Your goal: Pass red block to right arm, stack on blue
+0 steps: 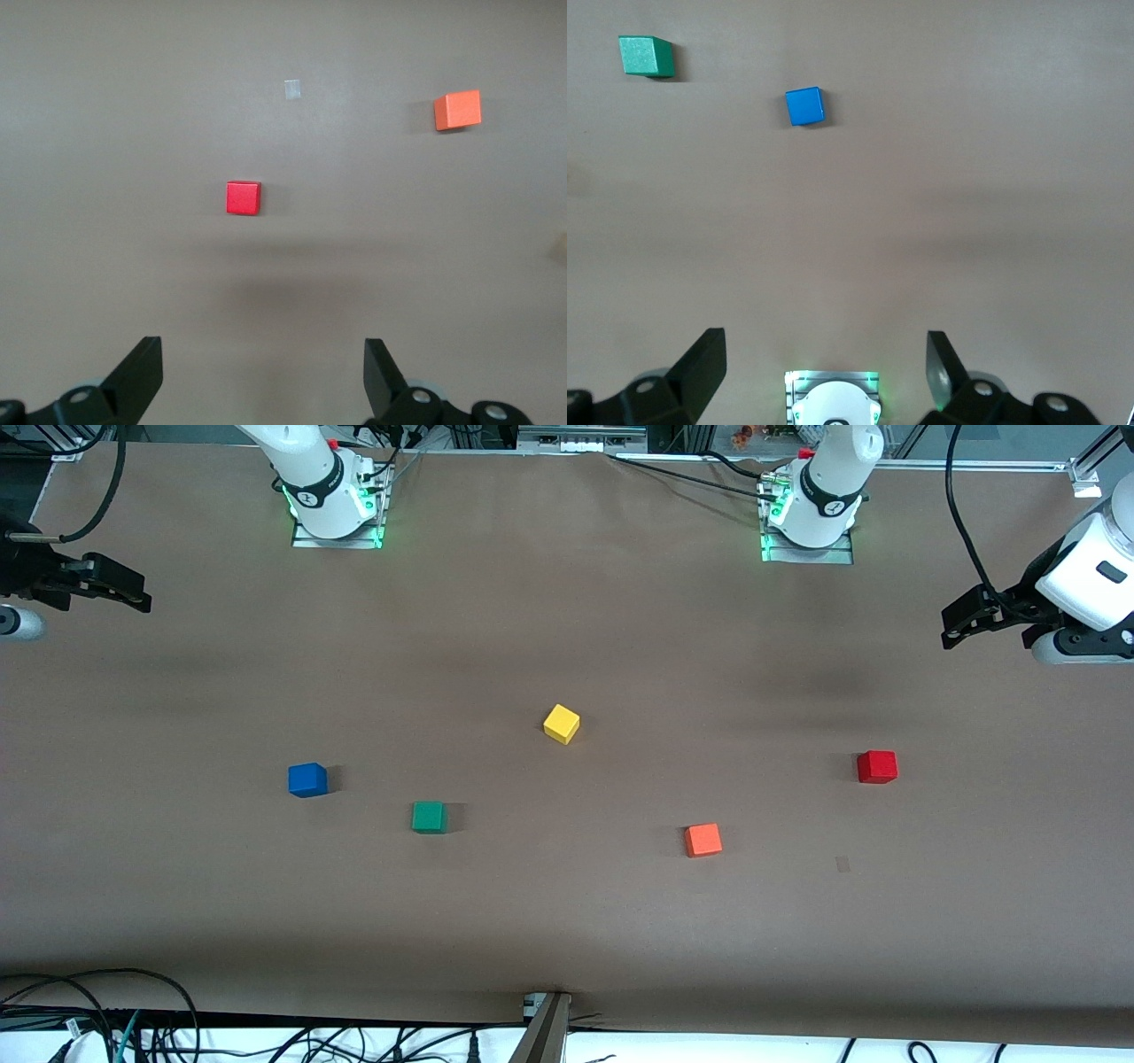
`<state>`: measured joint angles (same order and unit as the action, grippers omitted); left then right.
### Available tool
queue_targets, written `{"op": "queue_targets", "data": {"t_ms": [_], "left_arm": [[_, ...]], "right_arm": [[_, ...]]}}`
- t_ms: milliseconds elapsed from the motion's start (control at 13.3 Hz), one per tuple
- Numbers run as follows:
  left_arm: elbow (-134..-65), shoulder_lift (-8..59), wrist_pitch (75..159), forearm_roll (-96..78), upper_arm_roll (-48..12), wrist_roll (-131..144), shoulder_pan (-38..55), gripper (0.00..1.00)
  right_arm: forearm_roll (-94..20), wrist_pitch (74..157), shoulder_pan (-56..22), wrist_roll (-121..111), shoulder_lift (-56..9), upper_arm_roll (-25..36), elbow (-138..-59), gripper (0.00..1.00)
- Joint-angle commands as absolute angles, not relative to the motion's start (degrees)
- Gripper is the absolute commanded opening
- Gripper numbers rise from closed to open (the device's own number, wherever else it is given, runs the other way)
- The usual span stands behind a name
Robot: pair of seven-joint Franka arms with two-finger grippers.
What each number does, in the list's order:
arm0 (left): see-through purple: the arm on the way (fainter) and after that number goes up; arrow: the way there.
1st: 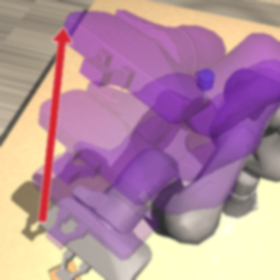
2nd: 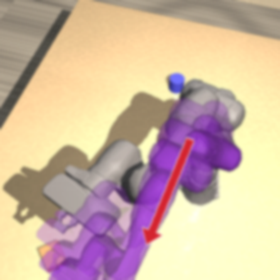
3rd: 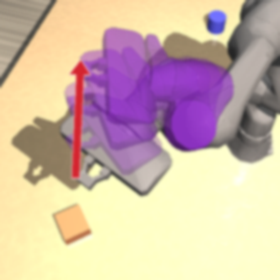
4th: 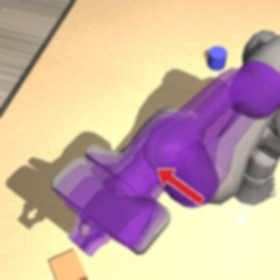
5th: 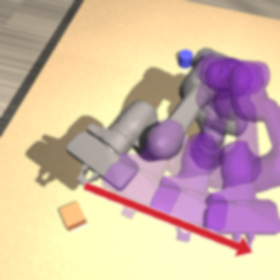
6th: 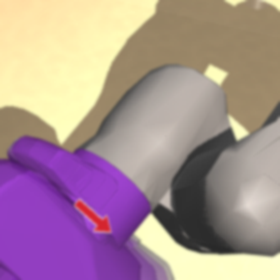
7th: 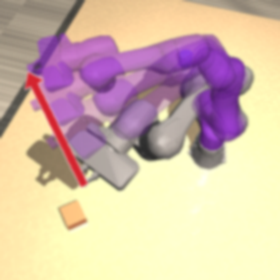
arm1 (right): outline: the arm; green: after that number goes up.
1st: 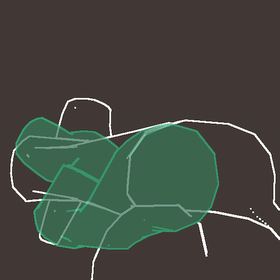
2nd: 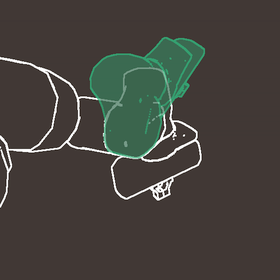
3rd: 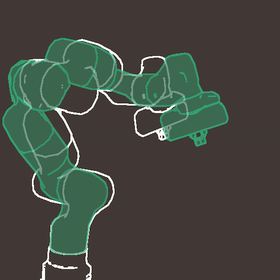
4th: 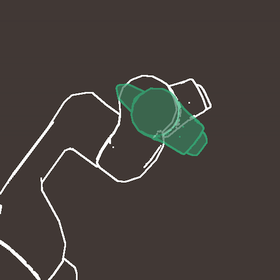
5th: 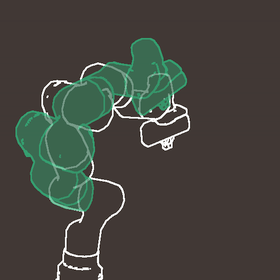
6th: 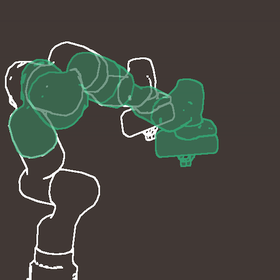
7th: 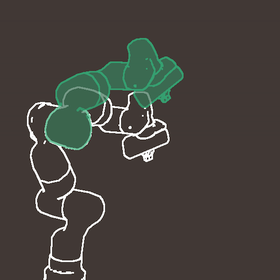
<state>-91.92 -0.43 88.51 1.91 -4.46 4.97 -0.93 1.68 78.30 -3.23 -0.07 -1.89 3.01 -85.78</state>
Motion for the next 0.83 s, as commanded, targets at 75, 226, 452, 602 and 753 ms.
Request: {"op": "queue_targets", "data": {"t_ms": [75, 226, 452, 602, 753], "left_arm": [[-90.5, 0.0, 87.1, 2.8, -4.6, 4.9, -0.8, 1.00], [-90.5, 0.0, 87.1, 2.9, -4.7, 4.9, -0.8, 1.00], [-90.5, 0.0, 86.8, 2.9, -4.7, 4.9, -0.8, 1.00], [-90.5, 0.0, 86.5, 2.9, -4.7, 5.0, -0.8, 1.00], [-90.5, 0.0, 86.5, 2.9, -4.7, 4.9, -0.8, 1.00]], "right_arm": [[1.3, 78.1, -2.9, -0.4, -2.3, 3.0, -84.7, 1.00], [1.3, 78.1, -2.9, -0.4, -2.3, 3.0, -84.7, 1.00], [1.2, 78.1, -2.9, -0.4, -2.3, 3.0, -84.7, 1.00], [1.2, 78.1, -2.9, -0.4, -2.3, 3.0, -84.7, 1.00], [1.2, 78.1, -2.9, -0.4, -2.3, 3.0, -84.7, 1.00]]}}
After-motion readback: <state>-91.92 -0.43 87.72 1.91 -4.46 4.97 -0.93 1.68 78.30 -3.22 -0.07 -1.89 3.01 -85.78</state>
